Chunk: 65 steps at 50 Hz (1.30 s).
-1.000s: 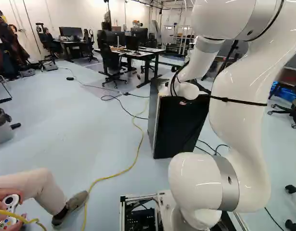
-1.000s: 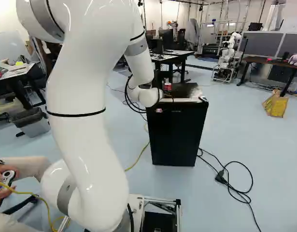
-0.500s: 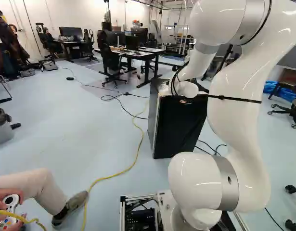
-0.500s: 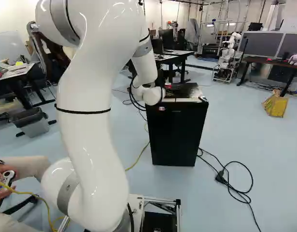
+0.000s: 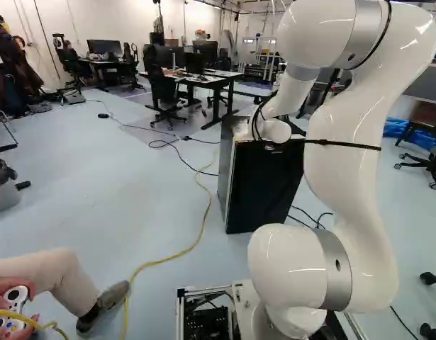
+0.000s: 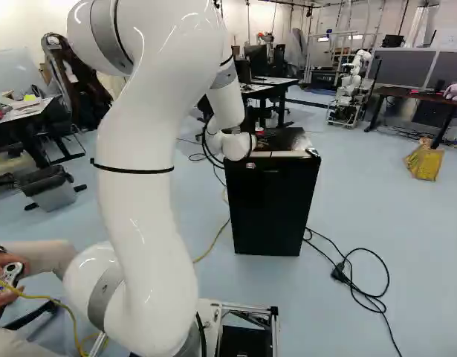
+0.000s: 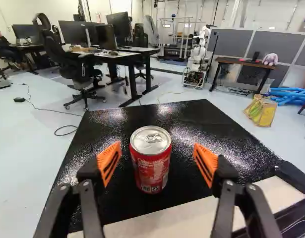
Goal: Grab a drink from the fridge
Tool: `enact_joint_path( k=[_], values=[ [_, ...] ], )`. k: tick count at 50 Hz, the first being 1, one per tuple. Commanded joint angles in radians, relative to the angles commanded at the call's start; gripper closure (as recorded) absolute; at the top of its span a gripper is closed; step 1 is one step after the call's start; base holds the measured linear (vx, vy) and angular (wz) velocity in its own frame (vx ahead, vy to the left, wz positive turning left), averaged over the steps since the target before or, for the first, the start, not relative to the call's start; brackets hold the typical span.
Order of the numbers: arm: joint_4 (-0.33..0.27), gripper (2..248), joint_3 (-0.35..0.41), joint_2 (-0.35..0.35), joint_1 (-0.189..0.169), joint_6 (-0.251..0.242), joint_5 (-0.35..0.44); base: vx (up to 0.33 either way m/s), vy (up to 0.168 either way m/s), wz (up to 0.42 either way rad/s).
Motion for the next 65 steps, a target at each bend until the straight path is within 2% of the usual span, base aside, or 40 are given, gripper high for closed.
enact_joint_path(
  k=[1, 5, 6, 10, 11, 15, 16, 65],
  values=[
    [0.000, 57, 0.000, 0.000, 0.000, 0.000, 0.000, 0.000, 0.000, 0.000],
    [0.000, 57, 0.000, 0.000, 0.000, 0.000, 0.000, 0.000, 0.000, 0.000],
    [0.000, 95, 0.000, 0.000, 0.000, 0.000, 0.000, 0.000, 0.000, 0.000],
    [0.000, 95, 0.000, 0.000, 0.000, 0.000, 0.000, 0.000, 0.000, 0.000],
    [0.000, 132, 0.000, 0.000, 0.000, 0.000, 0.000, 0.000, 0.000, 0.000],
    [0.000, 132, 0.000, 0.000, 0.000, 0.000, 0.000, 0.000, 0.000, 0.000],
    [0.000, 156, 0.000, 0.000, 0.000, 0.000, 0.000, 0.000, 0.000, 0.000],
    [0.000, 157, 0.003, 0.066, 0.000, 0.000, 0.000, 0.000, 0.000, 0.000]
  ],
)
